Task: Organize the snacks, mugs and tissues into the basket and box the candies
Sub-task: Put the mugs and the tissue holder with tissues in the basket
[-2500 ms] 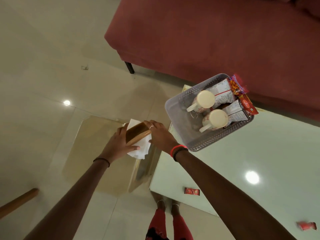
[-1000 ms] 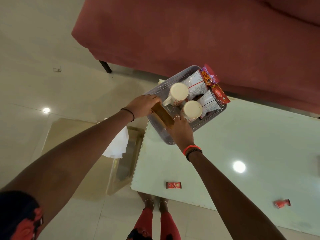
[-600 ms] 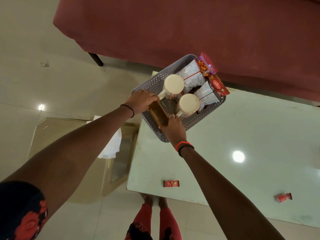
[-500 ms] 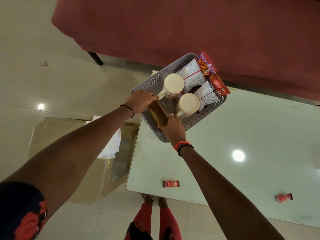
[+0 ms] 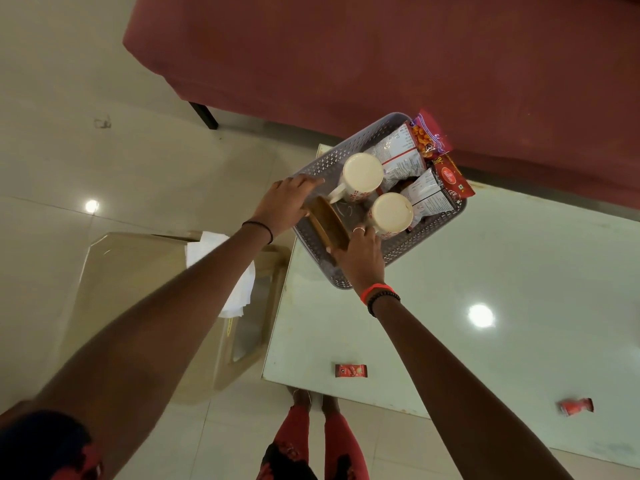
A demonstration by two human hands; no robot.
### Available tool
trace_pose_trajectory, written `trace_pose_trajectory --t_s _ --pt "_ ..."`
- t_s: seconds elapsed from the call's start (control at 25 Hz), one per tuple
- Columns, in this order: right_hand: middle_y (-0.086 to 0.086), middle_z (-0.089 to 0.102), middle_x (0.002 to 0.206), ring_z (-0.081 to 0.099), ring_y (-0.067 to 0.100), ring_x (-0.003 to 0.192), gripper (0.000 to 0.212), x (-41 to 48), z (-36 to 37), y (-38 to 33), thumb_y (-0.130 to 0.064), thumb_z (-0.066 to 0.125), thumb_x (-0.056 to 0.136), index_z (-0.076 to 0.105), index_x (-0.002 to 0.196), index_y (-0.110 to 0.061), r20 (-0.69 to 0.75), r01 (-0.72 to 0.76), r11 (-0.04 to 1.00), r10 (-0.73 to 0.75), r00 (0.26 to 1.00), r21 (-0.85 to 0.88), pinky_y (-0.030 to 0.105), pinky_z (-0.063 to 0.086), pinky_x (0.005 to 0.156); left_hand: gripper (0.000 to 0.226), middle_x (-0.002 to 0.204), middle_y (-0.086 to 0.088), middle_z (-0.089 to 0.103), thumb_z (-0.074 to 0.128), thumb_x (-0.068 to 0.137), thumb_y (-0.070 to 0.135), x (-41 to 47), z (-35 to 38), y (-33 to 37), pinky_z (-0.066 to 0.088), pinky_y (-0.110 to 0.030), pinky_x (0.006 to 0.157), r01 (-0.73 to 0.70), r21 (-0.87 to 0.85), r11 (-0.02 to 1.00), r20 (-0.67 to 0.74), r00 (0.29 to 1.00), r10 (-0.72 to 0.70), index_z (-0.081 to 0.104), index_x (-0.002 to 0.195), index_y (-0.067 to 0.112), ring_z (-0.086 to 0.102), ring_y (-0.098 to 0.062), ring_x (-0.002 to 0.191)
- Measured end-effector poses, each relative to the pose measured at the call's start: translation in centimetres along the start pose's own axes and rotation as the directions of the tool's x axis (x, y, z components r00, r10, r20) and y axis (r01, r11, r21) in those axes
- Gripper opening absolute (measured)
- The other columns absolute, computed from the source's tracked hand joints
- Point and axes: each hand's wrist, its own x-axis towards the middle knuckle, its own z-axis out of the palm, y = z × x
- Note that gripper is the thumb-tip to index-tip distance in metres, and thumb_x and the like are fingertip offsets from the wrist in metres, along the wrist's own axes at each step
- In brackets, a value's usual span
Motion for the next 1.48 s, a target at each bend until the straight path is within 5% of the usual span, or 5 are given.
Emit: trace_pose_trajectory --t_s 0.2,0.52,0.84,1.36,1.48 --pt "0.007 0.058 0.101 0.055 0.017 0.091 0.009 -2.7 0.6 -2.8 -0.02 0.055 0.092 0.053 0.093 -0.012 -0.216 0.27 0.926 -0.217 0.952 0.263 0.033 0.055 0.077 0.045 0.134 -0.011 0.048 0.058 0.087 0.014 -8.5 0.0 -3.6 0.036 -0.039 0.104 0.361 -0.332 0.872 -0.385 0.792 -0.474 0.047 0.13 0.012 0.047 -0.028 0.123" --pt "0.002 0.064 0.101 0.062 0.017 0.099 0.028 -4.6 8.3 -8.7 -0.025 0.064 0.088 0.058 0.108 -0.007 0.26 -0.013 0.848 -0.148 0.954 0.53 0.027 0.05 0.089 0.056 0.131 -0.022 0.045 0.065 0.085 0.031 -19.4 4.0 -8.6 0.037 -0.046 0.1 0.774 -0.51 0.375 -0.081 0.391 -0.917 0.045 0.129 0.003 0.047 -0.041 0.119" --pt "0.013 0.061 0.124 0.06 0.03 0.112 0.072 -3.3 12.5 -11.5 -0.044 0.074 0.075 0.049 0.126 0.001 0.624 -0.513 0.655 0.08 0.777 0.555 0.047 0.05 0.098 0.048 0.112 -0.007 0.059 0.074 0.076 0.034 -20.1 5.2 -9.8 0.048 -0.035 0.081 0.725 -0.615 0.31 0.07 0.442 -0.894 0.054 0.105 0.001 0.06 -0.027 0.099" --pt "0.018 0.061 0.125 0.059 0.035 0.114 0.046 -3.7 12.0 -12.5 -0.007 0.071 0.079 0.052 0.12 0.001 0.57 -0.507 0.539 0.059 0.819 0.673 0.052 0.048 0.1 0.035 0.091 0.001 0.061 0.073 0.079 0.026 -20.0 4.7 -9.8 0.039 -0.018 0.062 0.672 -0.708 0.217 0.197 0.484 -0.853 0.057 0.105 0.008 0.056 -0.015 0.084" --pt "0.018 0.063 0.124 0.06 0.034 0.112 0.041 -4.1 10.4 -12.0 -0.006 0.072 0.078 0.055 0.115 -0.002 0.559 -0.483 0.506 0.002 0.829 0.715 0.053 0.048 0.099 0.02 0.078 0.001 0.058 0.063 0.086 0.035 -19.9 3.8 -8.7 0.04 -0.025 0.063 0.679 -0.706 0.201 0.226 0.485 -0.845 0.057 0.074 0.019 0.053 -0.017 0.078"
